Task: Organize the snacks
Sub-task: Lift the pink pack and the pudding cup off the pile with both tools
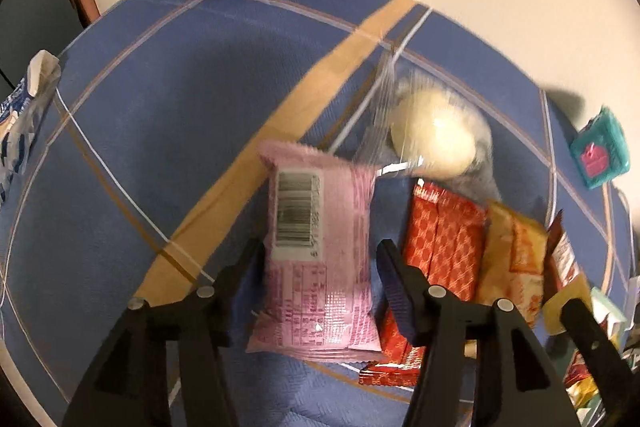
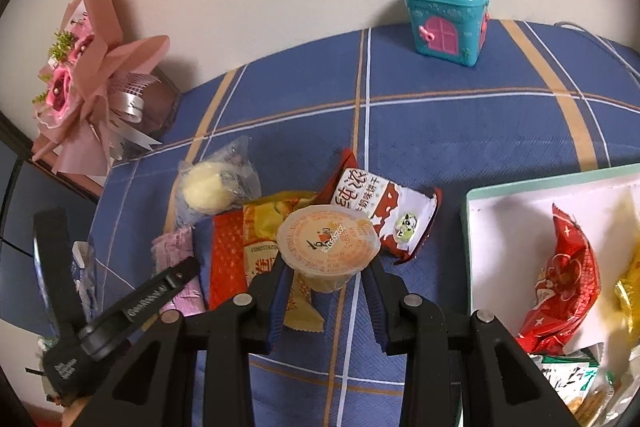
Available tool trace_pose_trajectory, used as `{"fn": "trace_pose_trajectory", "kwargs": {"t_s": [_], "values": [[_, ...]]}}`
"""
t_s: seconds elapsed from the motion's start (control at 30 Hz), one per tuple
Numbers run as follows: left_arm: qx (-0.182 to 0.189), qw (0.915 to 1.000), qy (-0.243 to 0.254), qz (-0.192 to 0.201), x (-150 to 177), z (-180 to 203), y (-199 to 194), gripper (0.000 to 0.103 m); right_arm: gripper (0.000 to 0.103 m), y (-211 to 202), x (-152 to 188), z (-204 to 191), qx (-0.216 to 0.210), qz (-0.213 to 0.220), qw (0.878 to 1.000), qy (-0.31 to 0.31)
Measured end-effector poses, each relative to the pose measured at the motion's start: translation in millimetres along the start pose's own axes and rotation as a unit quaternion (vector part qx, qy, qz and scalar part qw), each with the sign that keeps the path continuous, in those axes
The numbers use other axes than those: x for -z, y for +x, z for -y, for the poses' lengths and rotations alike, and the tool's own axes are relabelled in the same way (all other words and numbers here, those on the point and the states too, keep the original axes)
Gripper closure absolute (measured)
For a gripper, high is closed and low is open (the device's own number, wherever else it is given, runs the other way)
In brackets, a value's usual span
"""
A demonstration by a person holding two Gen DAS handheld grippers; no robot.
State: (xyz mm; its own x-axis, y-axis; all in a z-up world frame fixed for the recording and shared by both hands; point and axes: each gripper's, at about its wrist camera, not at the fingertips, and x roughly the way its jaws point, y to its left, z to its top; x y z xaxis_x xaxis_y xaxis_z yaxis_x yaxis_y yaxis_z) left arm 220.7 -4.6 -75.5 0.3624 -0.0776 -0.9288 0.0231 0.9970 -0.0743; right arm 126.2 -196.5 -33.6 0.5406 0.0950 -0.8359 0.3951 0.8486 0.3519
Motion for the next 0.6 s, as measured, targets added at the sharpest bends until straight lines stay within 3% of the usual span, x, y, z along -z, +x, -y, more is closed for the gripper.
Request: {"fn": "trace_pose_trajectory", "kwargs": {"t_s": [0.07,0.1,0.6], "values": [[-0.011,0.9999,0.011,0.001,0.3,3.3,0.0,0.051,0.066,1.3,0.7,0.2,0.001,-0.001,1.0,0.0],[-0.012,0.9999,0.012,0.004,0.0,3.9,-1.4,0.06,0.066,1.7,0.9,0.0,0.001,-0.001,1.0,0.0],[0.017,0.9981,-0.002,0.059,-9.4,3.4,-58.7,0.068,0.066,-17.3,-2.9,-4.2,0.001,0.013,1.0,-0.005]]}}
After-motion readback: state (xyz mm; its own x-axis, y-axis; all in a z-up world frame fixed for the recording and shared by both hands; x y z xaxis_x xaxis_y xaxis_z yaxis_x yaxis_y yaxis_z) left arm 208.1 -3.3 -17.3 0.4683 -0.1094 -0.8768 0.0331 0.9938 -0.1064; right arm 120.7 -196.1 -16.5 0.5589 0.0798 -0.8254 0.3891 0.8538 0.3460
